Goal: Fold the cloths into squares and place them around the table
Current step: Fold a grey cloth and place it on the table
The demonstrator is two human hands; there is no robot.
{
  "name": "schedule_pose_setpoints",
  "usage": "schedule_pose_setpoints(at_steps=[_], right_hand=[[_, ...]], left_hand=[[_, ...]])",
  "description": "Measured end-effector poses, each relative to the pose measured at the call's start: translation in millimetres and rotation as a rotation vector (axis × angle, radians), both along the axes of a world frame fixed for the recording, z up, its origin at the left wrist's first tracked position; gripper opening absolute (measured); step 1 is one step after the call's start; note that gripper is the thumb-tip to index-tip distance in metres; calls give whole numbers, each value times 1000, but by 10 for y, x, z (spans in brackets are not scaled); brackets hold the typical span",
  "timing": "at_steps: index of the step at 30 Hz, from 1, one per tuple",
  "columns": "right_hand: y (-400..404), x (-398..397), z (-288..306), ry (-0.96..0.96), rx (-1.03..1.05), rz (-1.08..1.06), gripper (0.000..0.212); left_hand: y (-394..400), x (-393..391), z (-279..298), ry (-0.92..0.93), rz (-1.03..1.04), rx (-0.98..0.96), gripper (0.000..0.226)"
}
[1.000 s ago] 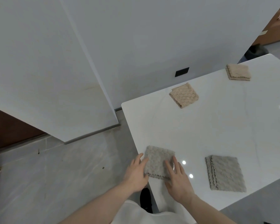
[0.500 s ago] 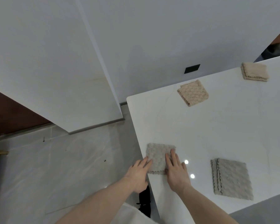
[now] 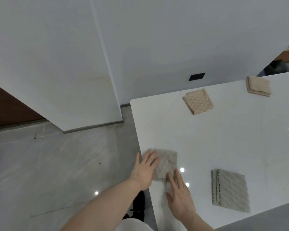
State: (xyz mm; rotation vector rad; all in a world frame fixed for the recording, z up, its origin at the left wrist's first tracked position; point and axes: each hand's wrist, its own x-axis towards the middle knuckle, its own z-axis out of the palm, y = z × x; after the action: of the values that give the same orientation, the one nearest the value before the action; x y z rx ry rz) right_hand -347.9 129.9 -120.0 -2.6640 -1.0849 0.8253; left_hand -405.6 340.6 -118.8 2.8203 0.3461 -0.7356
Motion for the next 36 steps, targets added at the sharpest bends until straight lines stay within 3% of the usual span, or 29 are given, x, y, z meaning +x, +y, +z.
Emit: schedule_pose_setpoints(at_steps=[4,10,18,24,32,36], right_hand=[[-30,71,63,26,0,-12,88],[50,219,166,45,-4,-20,92],[408,482,235,87,2,-12,83],[681,649,140,133,-92,5,81],[1024,923,78,76,-195,89,74],[1081,946,104,65,-192,86,76]], left_hand=[[84,34,-100,77,19,68,75],[70,206,-40,147,294,-3,76],[113,-72,68,-70,314,-222,82],[224,-337,78,46,320,-276,81],[345,9,204,129,381,-267,80],[378,86,239,45,416,-234,73]])
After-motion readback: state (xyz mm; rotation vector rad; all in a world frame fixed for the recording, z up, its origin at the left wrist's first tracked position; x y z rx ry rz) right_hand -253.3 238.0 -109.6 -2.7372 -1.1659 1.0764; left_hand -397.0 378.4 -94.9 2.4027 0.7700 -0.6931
